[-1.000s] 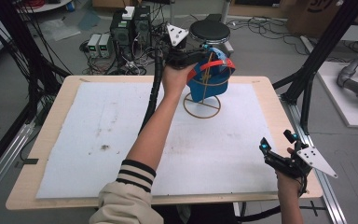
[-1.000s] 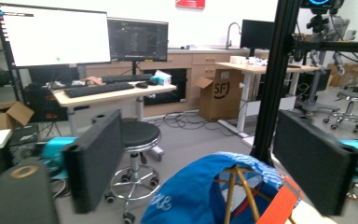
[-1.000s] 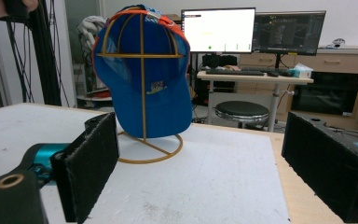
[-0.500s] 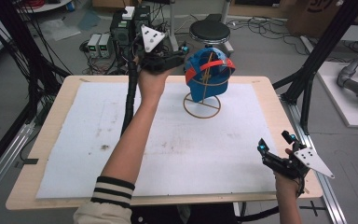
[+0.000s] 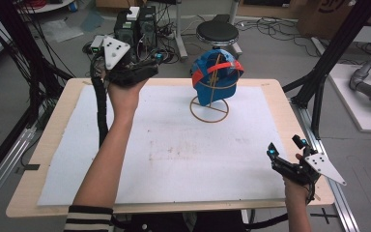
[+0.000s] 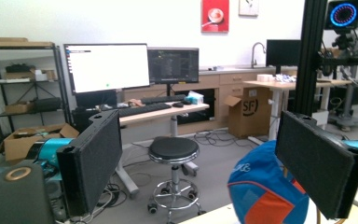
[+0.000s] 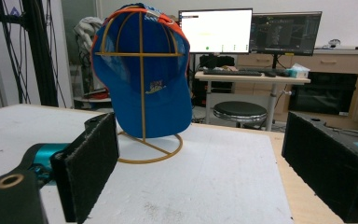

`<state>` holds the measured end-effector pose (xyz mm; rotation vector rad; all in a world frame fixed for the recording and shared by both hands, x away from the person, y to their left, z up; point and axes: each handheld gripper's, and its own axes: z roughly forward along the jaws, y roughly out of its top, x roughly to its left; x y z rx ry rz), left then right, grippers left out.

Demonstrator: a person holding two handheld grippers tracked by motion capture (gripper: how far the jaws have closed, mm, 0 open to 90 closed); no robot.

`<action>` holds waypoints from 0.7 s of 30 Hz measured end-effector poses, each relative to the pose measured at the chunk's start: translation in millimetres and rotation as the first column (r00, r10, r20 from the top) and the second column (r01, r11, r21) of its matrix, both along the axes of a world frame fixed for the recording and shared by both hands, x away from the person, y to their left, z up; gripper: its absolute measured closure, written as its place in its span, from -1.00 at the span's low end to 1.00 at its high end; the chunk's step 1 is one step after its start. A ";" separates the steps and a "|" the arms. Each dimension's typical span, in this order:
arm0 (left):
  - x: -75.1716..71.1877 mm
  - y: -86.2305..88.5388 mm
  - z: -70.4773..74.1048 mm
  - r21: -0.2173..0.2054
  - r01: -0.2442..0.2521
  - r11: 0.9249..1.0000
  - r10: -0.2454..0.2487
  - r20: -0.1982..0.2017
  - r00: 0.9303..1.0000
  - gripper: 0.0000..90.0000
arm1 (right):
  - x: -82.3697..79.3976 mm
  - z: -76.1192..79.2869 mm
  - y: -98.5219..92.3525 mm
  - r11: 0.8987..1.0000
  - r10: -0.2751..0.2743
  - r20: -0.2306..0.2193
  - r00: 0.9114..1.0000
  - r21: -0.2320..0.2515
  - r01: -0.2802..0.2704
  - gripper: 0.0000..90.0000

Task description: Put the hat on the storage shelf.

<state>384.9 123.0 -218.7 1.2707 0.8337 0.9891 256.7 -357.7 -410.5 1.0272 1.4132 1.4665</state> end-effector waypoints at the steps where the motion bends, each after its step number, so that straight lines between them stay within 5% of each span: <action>1: -1.5 3.2 -0.4 -0.001 -0.003 1.000 0.003 0.002 1.000 -0.66 | 0.1 0.0 0.2 1.000 -0.001 0.001 1.000 0.000 0.001 -0.76; 12: -22.0 38.3 -8.2 -0.051 -0.047 0.998 0.049 0.035 0.998 -0.66 | 2.7 0.6 5.2 1.000 0.012 0.006 1.000 -0.006 -0.012 -0.76; 21: -41.9 70.6 -20.8 -0.051 -0.110 0.993 0.113 0.050 0.992 -0.66 | 5.1 2.1 10.1 1.000 0.022 0.012 1.000 -0.004 -0.022 -0.76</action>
